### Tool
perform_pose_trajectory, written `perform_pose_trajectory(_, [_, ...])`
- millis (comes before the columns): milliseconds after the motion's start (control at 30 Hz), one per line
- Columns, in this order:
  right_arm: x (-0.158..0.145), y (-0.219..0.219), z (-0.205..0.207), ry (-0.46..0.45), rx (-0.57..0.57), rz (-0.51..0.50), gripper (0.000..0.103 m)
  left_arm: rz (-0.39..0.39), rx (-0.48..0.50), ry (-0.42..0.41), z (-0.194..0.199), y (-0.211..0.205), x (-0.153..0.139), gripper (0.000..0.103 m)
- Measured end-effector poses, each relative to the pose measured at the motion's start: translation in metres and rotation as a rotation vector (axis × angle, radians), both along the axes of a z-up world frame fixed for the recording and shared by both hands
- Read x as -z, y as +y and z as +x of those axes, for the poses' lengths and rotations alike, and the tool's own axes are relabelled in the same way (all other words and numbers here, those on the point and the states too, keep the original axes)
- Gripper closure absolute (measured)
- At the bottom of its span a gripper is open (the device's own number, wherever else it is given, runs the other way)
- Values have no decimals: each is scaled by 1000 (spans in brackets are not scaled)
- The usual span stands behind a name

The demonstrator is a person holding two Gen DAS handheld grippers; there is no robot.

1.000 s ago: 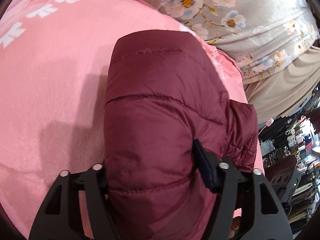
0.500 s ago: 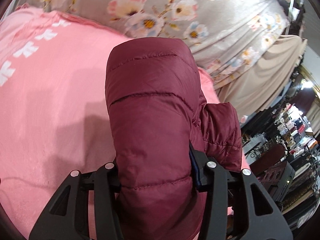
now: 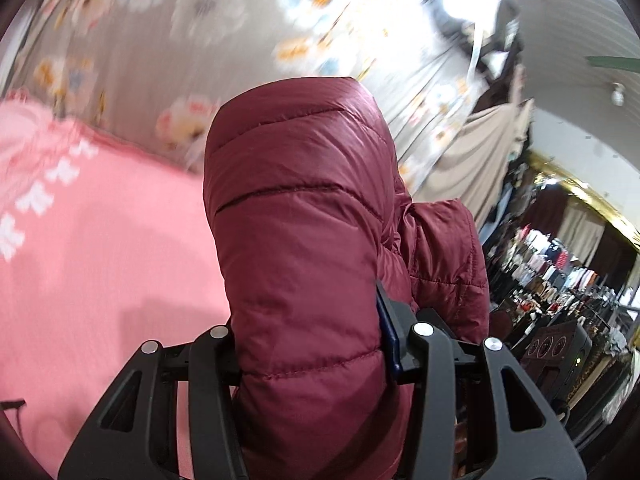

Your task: Fold large clothes

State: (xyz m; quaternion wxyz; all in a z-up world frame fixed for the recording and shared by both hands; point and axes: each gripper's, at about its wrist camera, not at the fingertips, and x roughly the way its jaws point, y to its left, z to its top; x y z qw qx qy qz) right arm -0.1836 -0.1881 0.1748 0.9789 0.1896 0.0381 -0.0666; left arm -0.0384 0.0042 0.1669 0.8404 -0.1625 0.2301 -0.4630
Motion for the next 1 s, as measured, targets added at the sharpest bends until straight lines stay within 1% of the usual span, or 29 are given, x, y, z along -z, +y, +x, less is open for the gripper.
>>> perform_pose_trajectory(100, [-32,22,-6,-88,-30,-73,87,-52,-10,-93,-13,22,-27,58])
perform_pose_trajectory(233, [-61,46,-1,-170,-69,-122,87,-101,-39,-208,-21,50,-59,58])
perform_pose_trajectory(267, [-67,52,2,-188,-78,-134,87,-108,-43,-225,-22,56,-64,58])
perform_pose_trajectory(400, [-84,76,24,-244,-106,-179,87,-132,-71,-322,-12,82,-87,58])
perform_pose_trajectory(500, [-89,88,48,-261,-135,-190,87,-146,-83,-357,0,101,-94,58])
perform_pose_trajectory(600, [-86,100,77,-256,-158,-202,87,-143,-109,-380,20,120,-95,58])
perform_pose_trajectory(767, [-71,117,130,-215,-167,-213,87,-104,-154,-373,64,134,-86,57])
perform_pose_trajectory(867, [-52,117,164,-165,-165,-189,87,-65,-167,-353,92,136,-73,57])
perform_pose_trajectory(967, [-27,114,198,-98,-164,-157,87,-28,-167,-306,123,133,-53,57])
perform_pose_trajectory(1000, [-14,111,213,-67,-159,-144,87,-16,-164,-281,138,130,-42,57])
